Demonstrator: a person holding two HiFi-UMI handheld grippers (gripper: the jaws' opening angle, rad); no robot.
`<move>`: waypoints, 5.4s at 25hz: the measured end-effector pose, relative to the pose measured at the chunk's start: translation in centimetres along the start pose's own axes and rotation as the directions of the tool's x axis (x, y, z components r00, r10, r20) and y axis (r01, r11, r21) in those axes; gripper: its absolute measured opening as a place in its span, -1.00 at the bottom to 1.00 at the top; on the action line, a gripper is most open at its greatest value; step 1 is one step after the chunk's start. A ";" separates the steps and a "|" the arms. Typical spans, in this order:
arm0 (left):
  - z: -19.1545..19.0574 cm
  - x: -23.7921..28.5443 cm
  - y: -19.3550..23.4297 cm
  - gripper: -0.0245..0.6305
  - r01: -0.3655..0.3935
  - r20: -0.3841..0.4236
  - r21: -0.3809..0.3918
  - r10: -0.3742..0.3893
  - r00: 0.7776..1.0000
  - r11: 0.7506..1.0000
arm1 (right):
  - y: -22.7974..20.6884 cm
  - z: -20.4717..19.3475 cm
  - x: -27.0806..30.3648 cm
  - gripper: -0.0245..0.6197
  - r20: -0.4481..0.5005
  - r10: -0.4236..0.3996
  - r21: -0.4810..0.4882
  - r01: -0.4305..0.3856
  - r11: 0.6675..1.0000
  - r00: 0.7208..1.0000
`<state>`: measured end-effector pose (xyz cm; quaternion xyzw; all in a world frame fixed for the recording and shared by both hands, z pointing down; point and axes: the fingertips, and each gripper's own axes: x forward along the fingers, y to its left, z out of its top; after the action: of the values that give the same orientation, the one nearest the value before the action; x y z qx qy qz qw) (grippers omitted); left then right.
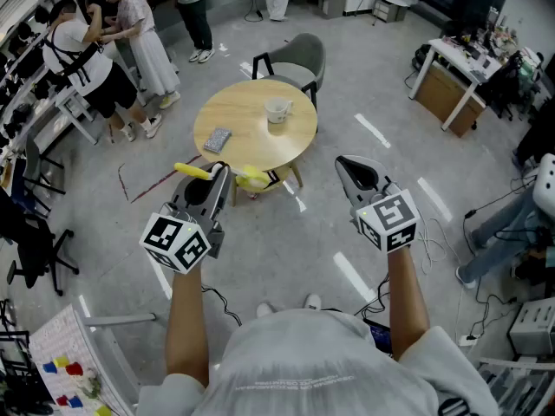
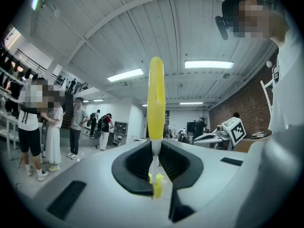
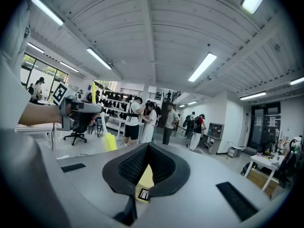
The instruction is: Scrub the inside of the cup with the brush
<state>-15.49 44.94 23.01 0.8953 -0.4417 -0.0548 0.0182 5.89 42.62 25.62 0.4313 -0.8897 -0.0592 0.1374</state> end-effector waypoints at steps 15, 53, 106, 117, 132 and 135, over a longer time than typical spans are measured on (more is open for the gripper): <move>-2.1 6.9 -3.6 -0.78 -0.074 -0.044 0.023 0.075 0.996 0.997 | -7.9 -3.2 -0.1 -0.84 0.047 0.054 0.037 -0.056 0.998 0.997; -9.6 37.7 32.4 -0.78 0.053 -0.125 -0.138 -0.071 0.990 0.989 | -26.5 -10.5 41.3 -0.83 -0.261 -0.032 0.046 0.046 0.998 0.965; -23.5 47.3 30.0 -0.78 -0.289 -0.343 -0.229 0.201 0.918 0.930 | -22.3 -36.8 52.1 -0.62 -0.578 0.563 0.042 -0.668 0.743 0.590; -28.2 50.7 27.0 -0.78 -0.176 -0.365 -0.187 0.098 0.926 0.967 | -24.6 -38.0 49.1 -0.62 -0.578 0.482 0.052 -0.559 0.828 0.659; -31.8 52.8 26.3 -0.77 -0.214 -0.263 -0.133 0.173 0.949 0.968 | -25.7 -38.2 48.7 -0.62 -0.553 0.422 0.063 -0.470 0.881 0.718; -31.8 52.7 26.4 -0.77 -0.225 -0.293 -0.120 0.182 0.939 0.967 | -25.6 -38.2 48.7 -0.62 -0.555 0.422 0.063 -0.470 0.880 0.717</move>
<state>-0.85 -13.48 52.45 0.8395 -0.5195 0.0408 0.1540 7.68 -10.97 65.82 0.1961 -0.8852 0.0662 0.4166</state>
